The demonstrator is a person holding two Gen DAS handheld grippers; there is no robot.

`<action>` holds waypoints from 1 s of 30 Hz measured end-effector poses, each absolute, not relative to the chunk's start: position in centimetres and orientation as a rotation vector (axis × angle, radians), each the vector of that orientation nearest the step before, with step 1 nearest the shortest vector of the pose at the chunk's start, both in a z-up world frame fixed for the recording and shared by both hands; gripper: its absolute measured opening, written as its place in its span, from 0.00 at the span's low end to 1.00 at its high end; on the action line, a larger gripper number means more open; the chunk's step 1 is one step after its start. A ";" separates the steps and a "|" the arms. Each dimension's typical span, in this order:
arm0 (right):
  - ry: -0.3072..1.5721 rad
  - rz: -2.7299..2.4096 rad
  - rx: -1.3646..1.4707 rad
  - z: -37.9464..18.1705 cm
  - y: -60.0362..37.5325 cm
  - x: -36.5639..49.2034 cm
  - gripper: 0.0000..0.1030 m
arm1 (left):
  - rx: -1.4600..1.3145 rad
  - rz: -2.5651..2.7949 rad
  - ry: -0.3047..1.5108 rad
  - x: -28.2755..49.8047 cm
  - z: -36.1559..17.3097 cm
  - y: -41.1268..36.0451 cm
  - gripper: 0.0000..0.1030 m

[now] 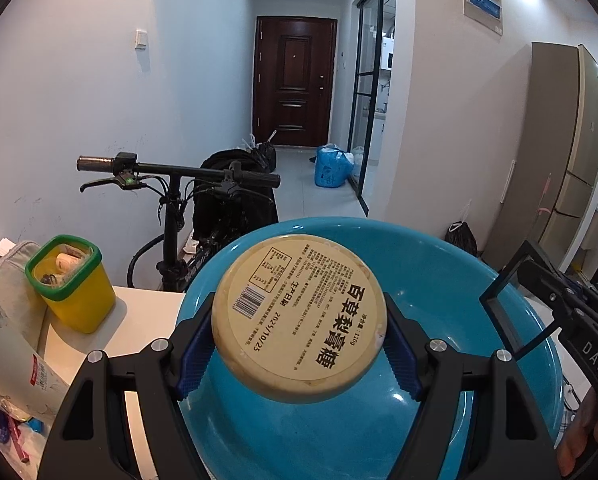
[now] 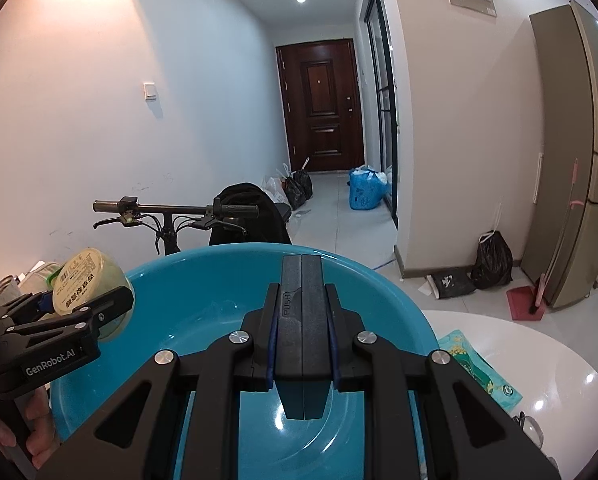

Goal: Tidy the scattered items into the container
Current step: 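Lower the tin into the blue basin with the left tool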

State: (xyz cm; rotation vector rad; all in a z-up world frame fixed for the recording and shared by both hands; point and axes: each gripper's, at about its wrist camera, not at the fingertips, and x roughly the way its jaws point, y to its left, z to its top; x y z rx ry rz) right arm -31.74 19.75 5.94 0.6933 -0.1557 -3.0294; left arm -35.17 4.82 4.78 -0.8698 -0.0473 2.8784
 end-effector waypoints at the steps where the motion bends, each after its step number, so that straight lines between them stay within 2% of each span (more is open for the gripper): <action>1: -0.158 -3.026 0.689 5.8 19.7 -31.8 0.18 | -0.868 2.876 -0.059 -35.2 4.7 4.8 0.75; 12: -0.130 -3.054 0.688 4.5 19.9 -32.7 0.18 | -0.857 2.866 -0.062 -35.7 3.5 5.4 0.75; 24: -0.218 -3.070 0.725 4.5 21.9 -33.1 0.18 | -0.868 2.865 0.022 -36.2 2.1 7.4 0.75; 30: -0.233 -3.065 0.742 4.5 22.3 -33.0 0.18 | -0.861 2.845 0.003 -35.9 2.2 7.6 0.75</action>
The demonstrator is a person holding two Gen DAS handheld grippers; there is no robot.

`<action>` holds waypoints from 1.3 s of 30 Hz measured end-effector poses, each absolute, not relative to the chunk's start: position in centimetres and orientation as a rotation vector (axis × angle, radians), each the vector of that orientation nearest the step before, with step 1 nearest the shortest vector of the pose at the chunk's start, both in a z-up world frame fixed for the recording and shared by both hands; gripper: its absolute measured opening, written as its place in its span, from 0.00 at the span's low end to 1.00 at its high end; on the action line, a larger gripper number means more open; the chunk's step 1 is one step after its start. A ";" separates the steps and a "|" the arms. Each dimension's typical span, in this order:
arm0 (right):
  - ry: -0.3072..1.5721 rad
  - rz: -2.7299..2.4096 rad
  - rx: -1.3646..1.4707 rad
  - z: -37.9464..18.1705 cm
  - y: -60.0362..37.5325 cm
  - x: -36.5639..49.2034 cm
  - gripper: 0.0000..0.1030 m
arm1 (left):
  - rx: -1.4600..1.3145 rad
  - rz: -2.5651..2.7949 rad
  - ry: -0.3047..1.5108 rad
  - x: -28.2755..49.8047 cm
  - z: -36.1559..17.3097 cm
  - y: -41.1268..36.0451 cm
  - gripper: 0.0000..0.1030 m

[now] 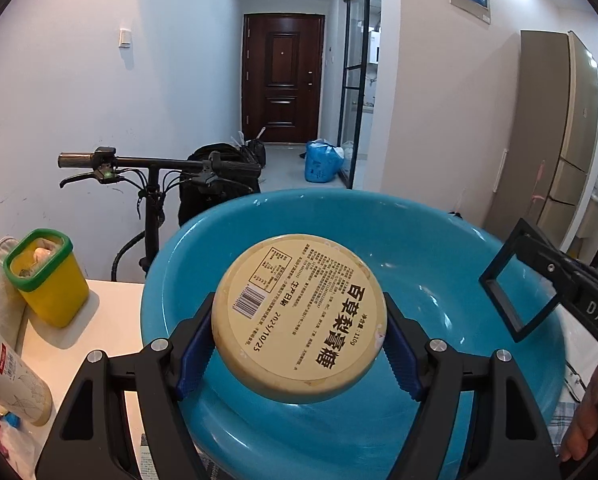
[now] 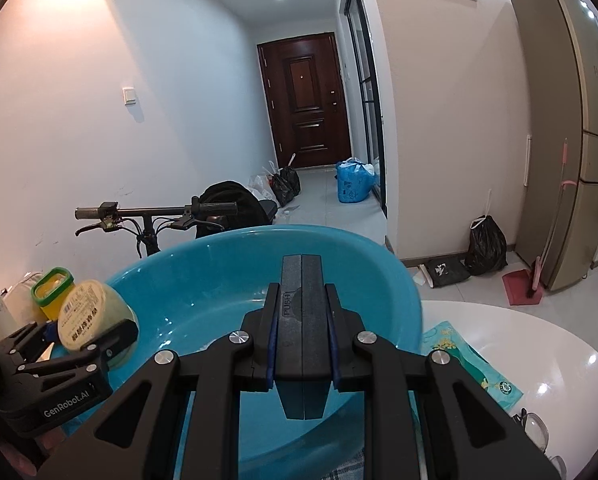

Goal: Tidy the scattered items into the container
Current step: 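Lower the tin into the blue basin with the left tool, then open the left tool to drop the tin while the right tool releases the black case into the basin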

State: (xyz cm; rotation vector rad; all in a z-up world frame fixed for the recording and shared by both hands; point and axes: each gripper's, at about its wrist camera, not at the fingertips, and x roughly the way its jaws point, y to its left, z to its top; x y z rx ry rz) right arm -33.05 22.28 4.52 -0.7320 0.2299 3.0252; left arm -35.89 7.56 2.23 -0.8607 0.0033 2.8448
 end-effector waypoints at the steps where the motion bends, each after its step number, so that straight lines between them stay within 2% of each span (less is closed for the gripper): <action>1: 0.227 3.023 -0.741 4.5 22.3 -33.1 0.18 | -0.855 2.851 0.009 -35.8 2.3 7.6 0.75; 11: 0.226 3.015 -0.783 4.4 22.4 -33.3 0.18 | -0.881 2.863 -0.033 -36.2 2.6 6.3 0.75; 26: 0.235 2.984 -0.865 3.3 22.8 -33.9 0.18 | -0.900 2.834 0.035 -36.4 2.4 6.7 0.75; 27: 0.234 2.984 -0.866 3.2 22.7 -33.9 0.18 | -0.896 2.835 0.043 -36.3 2.4 6.8 0.76; 29: 0.231 2.985 -0.868 3.2 22.6 -34.0 0.18 | -0.876 2.848 0.042 -36.2 2.4 6.8 0.86; 39: 0.228 2.989 -0.864 3.4 22.5 -33.9 0.18 | -0.817 2.873 0.001 -35.8 3.3 6.2 0.86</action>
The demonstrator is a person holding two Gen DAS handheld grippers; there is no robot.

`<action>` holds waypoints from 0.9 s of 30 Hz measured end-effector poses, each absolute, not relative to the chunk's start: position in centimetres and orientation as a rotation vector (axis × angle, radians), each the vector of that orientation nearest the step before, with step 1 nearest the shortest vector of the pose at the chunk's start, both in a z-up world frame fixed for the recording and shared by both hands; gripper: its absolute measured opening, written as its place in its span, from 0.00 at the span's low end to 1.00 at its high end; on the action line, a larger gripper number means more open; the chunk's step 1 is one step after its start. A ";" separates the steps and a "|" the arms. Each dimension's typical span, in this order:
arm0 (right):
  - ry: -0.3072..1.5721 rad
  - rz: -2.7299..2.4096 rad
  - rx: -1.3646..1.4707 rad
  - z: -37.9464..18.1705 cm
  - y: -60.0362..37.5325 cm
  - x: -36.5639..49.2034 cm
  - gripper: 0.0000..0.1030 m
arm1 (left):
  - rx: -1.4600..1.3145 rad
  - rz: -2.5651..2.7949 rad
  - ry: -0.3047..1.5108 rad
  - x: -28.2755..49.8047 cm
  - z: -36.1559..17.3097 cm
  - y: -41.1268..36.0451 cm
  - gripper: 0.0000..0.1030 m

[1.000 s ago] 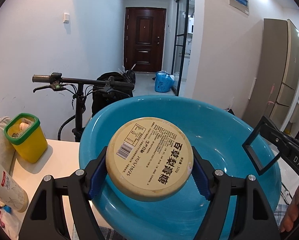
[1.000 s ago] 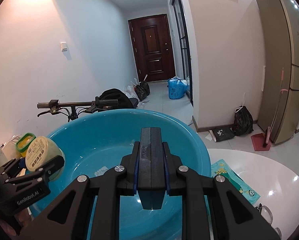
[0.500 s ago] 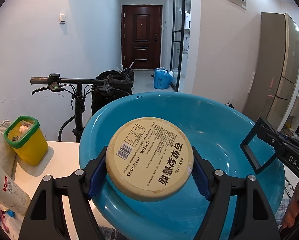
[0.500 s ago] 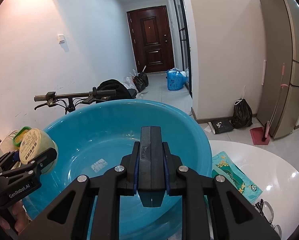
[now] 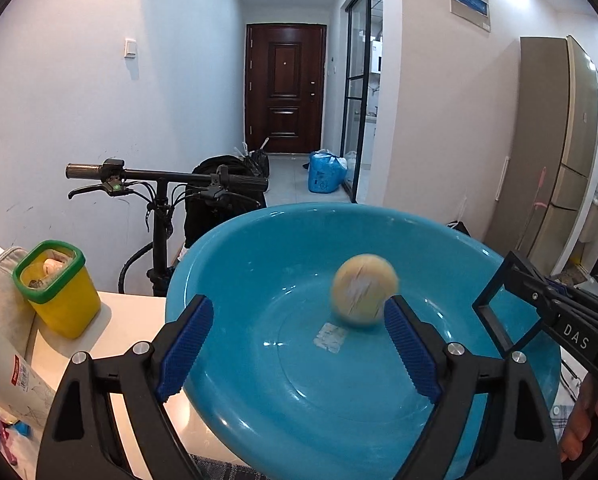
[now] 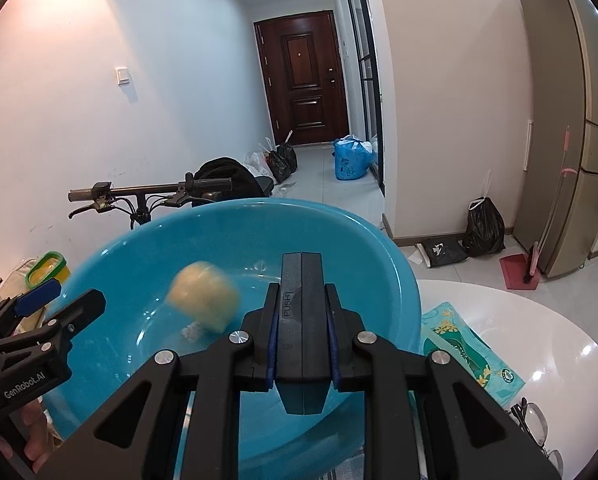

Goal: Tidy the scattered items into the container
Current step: 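Open the left tool to drop the tin while the right tool releases the black case into the basin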

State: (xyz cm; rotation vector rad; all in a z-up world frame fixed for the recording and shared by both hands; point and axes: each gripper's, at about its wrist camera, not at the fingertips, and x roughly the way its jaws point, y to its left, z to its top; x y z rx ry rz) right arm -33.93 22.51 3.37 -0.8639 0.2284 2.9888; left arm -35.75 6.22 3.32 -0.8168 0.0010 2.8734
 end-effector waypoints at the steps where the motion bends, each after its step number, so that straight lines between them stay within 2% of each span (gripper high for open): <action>1: 0.226 2.989 -0.865 3.4 22.5 -33.9 0.18 | -0.819 2.876 -0.004 -35.8 3.3 6.1 0.86; 18: 0.199 2.993 -0.881 3.3 22.3 -34.1 0.19 | -0.831 2.882 -0.012 -35.7 3.4 6.0 0.86; 19: 0.183 2.990 -0.880 3.3 22.2 -34.1 0.22 | -0.835 2.883 -0.010 -35.7 3.4 6.0 0.86; 21: 0.164 2.987 -0.863 3.5 22.1 -34.0 0.49 | -0.828 2.885 -0.009 -35.7 3.5 5.9 0.87; 22: 0.167 2.988 -0.833 3.6 22.1 -33.8 0.71 | -0.822 2.884 -0.010 -35.6 3.6 5.9 0.87; 23: 0.175 2.987 -0.803 3.8 22.1 -33.6 0.76 | -0.819 2.883 -0.010 -35.6 3.6 5.9 0.87; 27: 0.189 2.996 -0.797 4.2 22.2 -33.5 0.76 | -0.805 2.885 -0.012 -35.3 3.9 5.9 0.87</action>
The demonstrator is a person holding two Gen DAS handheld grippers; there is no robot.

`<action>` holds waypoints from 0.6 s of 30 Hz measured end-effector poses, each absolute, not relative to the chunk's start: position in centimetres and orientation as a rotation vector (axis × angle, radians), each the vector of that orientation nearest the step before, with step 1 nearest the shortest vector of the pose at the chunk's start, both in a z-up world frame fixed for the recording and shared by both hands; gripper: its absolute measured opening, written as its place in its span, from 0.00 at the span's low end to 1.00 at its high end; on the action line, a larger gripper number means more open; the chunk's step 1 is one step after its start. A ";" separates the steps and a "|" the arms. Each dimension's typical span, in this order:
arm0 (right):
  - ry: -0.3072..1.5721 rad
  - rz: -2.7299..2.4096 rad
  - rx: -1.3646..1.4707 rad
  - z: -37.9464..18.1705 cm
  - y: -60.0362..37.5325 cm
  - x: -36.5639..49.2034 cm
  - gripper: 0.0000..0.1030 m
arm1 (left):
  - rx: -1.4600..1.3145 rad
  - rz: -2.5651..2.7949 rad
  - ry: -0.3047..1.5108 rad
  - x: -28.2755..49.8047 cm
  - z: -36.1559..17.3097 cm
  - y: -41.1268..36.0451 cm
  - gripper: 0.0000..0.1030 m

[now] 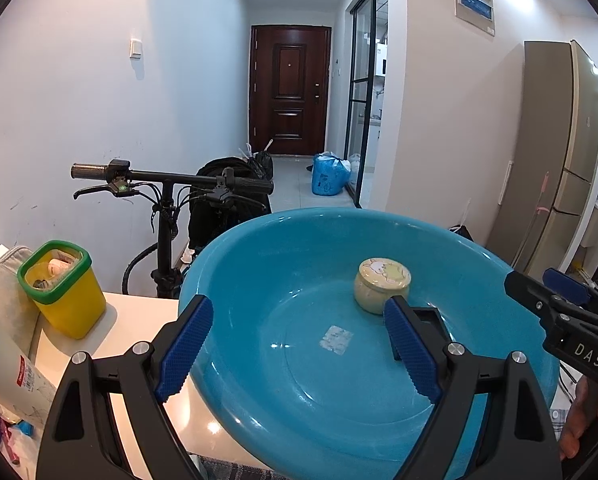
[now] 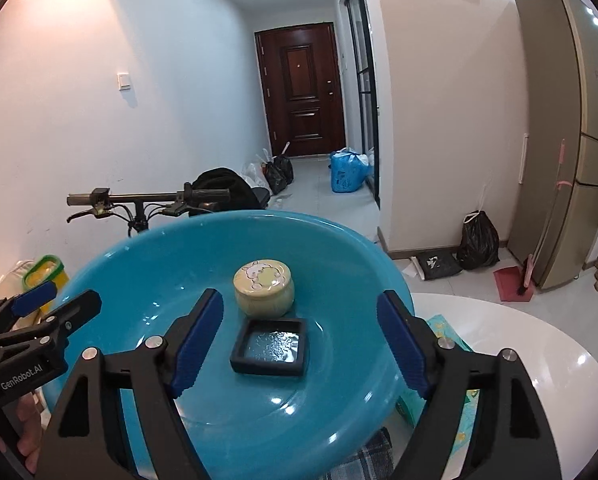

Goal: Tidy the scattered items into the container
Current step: 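Open the left tool to drop the tin while the right tool releases the black case into the basin, then withdraw both tools from the basin back toward the cluttered pile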

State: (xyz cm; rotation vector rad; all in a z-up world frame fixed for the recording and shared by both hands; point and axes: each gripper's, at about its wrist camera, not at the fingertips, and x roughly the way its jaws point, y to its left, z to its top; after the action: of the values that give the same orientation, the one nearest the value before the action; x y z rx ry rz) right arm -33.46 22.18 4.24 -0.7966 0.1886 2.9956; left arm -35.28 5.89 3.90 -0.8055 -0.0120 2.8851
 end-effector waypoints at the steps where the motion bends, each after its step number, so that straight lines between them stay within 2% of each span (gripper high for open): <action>1: 0.185 2.992 -0.794 4.3 22.2 -33.4 0.76 | -0.805 2.882 -0.015 -35.2 4.0 5.9 0.87; 14: 0.196 3.010 -0.806 5.1 22.1 -32.9 0.76 | -0.785 2.877 -0.018 -34.3 4.8 6.1 0.87; 18: 0.171 3.021 -0.785 5.7 21.3 -32.5 0.76 | -0.776 2.871 0.041 -33.3 5.3 6.6 0.87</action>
State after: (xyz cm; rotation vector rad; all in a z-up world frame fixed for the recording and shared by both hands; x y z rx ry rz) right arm -32.46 21.28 5.66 -0.7847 0.1711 3.0205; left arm -33.34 6.63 5.28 -0.7764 0.0406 2.8710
